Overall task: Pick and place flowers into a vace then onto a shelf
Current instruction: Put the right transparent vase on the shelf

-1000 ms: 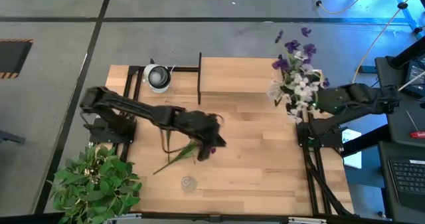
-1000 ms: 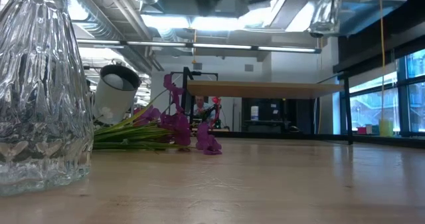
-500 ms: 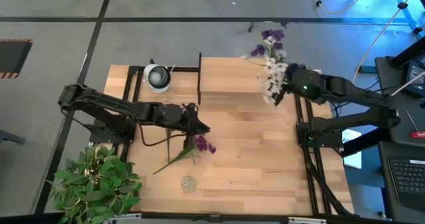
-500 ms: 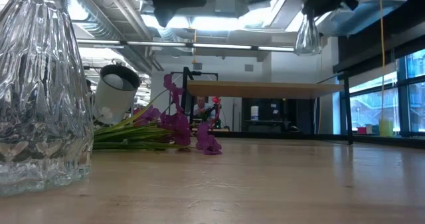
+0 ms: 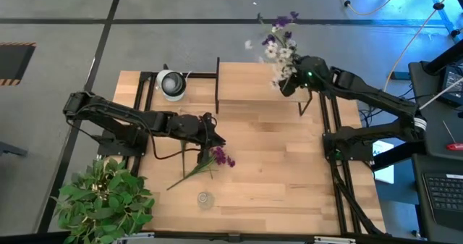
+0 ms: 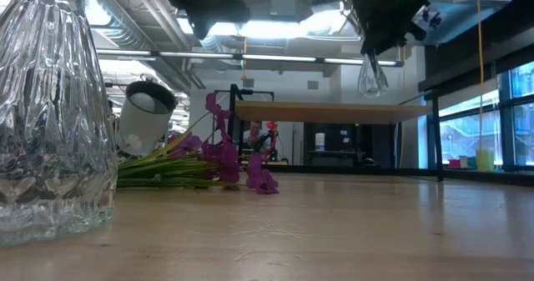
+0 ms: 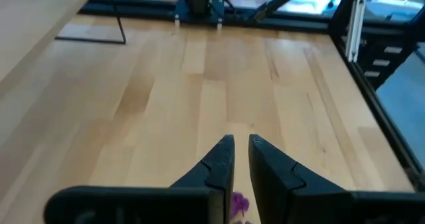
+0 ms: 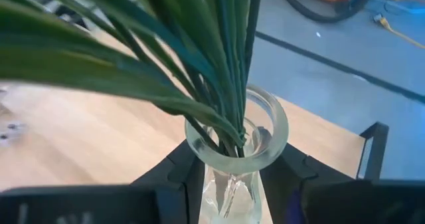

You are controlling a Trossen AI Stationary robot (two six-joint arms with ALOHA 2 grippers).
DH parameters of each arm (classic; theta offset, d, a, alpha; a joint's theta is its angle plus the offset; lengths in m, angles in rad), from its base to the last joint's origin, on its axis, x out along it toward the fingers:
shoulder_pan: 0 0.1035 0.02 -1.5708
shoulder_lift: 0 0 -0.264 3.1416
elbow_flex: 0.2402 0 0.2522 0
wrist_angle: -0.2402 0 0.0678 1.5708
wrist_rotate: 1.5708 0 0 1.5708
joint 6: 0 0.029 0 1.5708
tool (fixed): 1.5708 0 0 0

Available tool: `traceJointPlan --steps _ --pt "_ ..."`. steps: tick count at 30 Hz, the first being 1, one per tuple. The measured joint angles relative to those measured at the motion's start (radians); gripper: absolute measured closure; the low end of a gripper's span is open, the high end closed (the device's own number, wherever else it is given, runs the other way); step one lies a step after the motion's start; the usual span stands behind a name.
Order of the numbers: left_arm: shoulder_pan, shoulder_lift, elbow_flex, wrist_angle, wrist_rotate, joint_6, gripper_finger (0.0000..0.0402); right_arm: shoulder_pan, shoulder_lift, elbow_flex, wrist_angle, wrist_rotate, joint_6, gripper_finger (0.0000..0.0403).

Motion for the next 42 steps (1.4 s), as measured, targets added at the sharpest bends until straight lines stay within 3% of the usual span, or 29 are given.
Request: traceJointPlan --steps 12,23,42 --pt "0.000 0.000 0.000 -0.034 0.001 0.000 0.0363 -0.084 0.029 -0.009 0.085 -0.056 -0.020 0.0285" --pt "0.000 0.000 0.000 -0.035 0.001 0.000 0.0361 -0.084 0.002 -0.149 0.205 -0.089 0.002 0.0284" --pt "0.000 0.001 0.000 -0.034 -0.020 -0.003 0.0358 -0.103 0.000 -0.148 0.181 -0.086 -0.017 0.0281"
